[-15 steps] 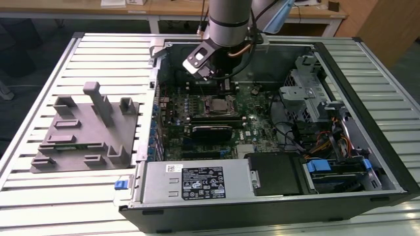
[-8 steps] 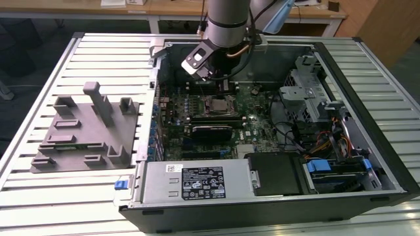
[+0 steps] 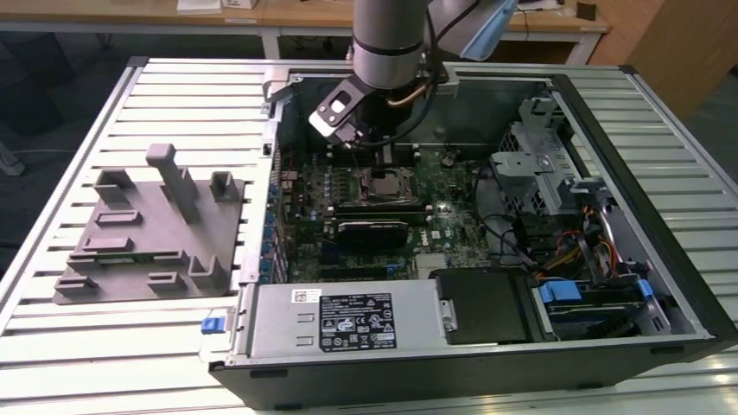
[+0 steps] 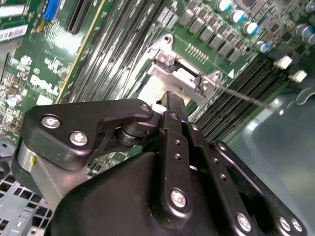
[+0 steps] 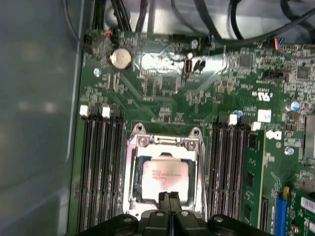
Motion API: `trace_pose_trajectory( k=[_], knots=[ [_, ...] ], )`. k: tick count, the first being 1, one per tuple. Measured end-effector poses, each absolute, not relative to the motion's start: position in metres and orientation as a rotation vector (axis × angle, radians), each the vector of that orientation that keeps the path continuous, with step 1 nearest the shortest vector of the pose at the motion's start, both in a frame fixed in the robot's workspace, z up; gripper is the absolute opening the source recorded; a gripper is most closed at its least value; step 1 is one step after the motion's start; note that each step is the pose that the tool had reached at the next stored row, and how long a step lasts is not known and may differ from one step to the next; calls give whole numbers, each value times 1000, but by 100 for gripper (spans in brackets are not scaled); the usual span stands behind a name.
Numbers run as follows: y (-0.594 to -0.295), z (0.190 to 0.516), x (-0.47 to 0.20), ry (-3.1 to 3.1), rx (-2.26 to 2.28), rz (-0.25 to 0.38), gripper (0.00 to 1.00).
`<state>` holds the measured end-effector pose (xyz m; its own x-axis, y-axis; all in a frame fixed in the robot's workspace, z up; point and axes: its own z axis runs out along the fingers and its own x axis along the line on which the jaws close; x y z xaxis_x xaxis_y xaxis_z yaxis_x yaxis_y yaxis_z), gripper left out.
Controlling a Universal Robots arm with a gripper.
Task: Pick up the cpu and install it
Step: 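Close the cpu cover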
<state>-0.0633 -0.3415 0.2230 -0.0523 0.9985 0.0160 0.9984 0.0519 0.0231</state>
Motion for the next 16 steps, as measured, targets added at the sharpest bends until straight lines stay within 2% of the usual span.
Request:
trace_pose_trajectory(
  k=[16],
  knots=[
    [-341, 206, -70, 2290, 2144, 44, 11]
  ],
)
